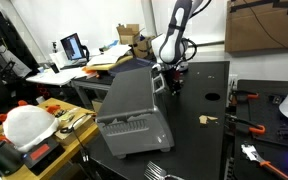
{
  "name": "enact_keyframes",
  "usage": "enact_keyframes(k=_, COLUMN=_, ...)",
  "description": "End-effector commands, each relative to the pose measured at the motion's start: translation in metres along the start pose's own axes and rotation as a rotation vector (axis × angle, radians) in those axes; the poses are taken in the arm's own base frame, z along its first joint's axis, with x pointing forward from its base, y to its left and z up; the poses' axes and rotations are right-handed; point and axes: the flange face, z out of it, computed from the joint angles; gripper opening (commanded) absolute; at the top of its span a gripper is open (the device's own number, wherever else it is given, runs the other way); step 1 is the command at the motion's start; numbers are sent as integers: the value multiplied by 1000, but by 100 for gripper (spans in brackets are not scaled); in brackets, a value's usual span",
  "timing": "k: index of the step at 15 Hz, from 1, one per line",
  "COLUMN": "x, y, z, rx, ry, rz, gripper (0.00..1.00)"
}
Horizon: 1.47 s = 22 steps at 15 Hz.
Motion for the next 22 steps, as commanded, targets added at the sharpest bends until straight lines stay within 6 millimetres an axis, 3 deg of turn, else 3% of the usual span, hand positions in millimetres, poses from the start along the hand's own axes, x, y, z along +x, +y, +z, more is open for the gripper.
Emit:
enact_keyframes(k=1, x=-3, y=8, z=1, rx=-4, ry=8, rz=-29, gripper=44)
enact_keyframes(k=7, x=-1, y=2, z=-13, rx=-16, ry=-3, rz=-14, gripper=3)
enact_keyframes(k=8, x=-1, y=-1, z=-18, rx=-15, ry=-5, rz=-4, gripper=7)
enact_keyframes(k=18, x=-6, y=-22, z=-75, rx=-33, ry=-45, rz=123, gripper=7)
enact_keyframes(k=19, x=-6, y=-23, z=-76, rx=-32, ry=-42, rz=119, gripper=53)
enact_keyframes(k=22, x=-7, y=-25, z=-72, rx=-17, ry=-38, rz=118, gripper=67)
